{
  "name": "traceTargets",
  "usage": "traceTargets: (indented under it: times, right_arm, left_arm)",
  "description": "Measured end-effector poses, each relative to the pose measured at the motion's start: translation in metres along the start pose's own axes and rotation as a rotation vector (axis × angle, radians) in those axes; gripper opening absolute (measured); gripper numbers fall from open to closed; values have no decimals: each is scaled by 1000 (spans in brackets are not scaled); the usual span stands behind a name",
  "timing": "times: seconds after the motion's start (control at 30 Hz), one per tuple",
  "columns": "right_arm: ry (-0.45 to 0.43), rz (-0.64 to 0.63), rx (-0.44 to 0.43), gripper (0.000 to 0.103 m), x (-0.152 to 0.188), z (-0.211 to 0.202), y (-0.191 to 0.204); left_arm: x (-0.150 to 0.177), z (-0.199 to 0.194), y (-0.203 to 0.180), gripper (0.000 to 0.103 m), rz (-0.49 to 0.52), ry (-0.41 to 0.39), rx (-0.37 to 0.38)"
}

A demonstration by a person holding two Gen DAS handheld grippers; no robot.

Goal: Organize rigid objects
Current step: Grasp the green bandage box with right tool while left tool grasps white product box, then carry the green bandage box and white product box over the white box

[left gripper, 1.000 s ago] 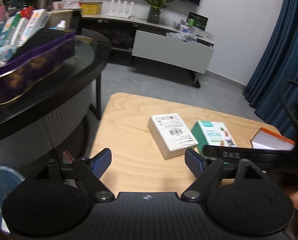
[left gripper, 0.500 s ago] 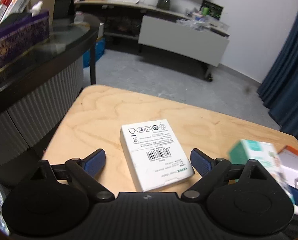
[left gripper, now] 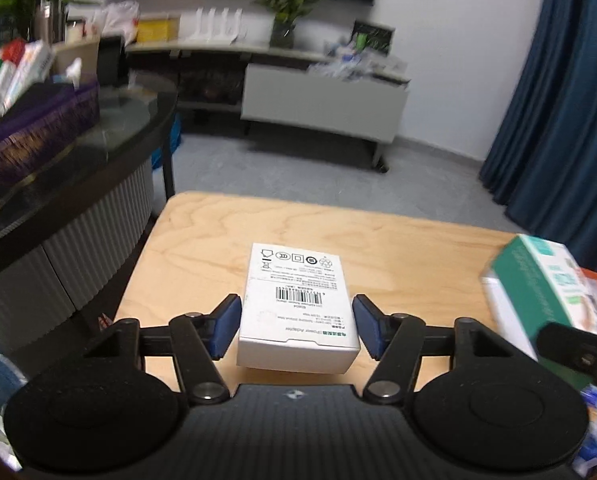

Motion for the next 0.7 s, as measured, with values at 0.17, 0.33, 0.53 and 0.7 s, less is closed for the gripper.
traceTargets:
  times: [0.17, 0.33, 0.53, 0.7]
  right_arm:
    - [-60, 42, 2, 84, 15, -47, -25]
    - [-153, 96, 63, 84, 35, -105, -73]
    - [-220, 170, 141, 84, 64, -158, -141]
    - [-219, 202, 164, 84, 89, -172, -174]
  left_arm:
    - [23, -52, -37, 62, 22, -51, 61]
    - [47, -90, -88, 62, 56, -88, 134]
    - [70, -110, -152, 62, 119, -121, 202]
    - [84, -111, -186, 62, 163, -126, 236]
Point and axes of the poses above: each gripper's, at about its wrist camera, not at the fingertips, and z roughly the way its jaws point, y to its left, x to its underside, the point moved 8 cm from there along z, roughly the way its jaws point, and after that the axes turned 12 degrees about y, right-handed, at the moved point
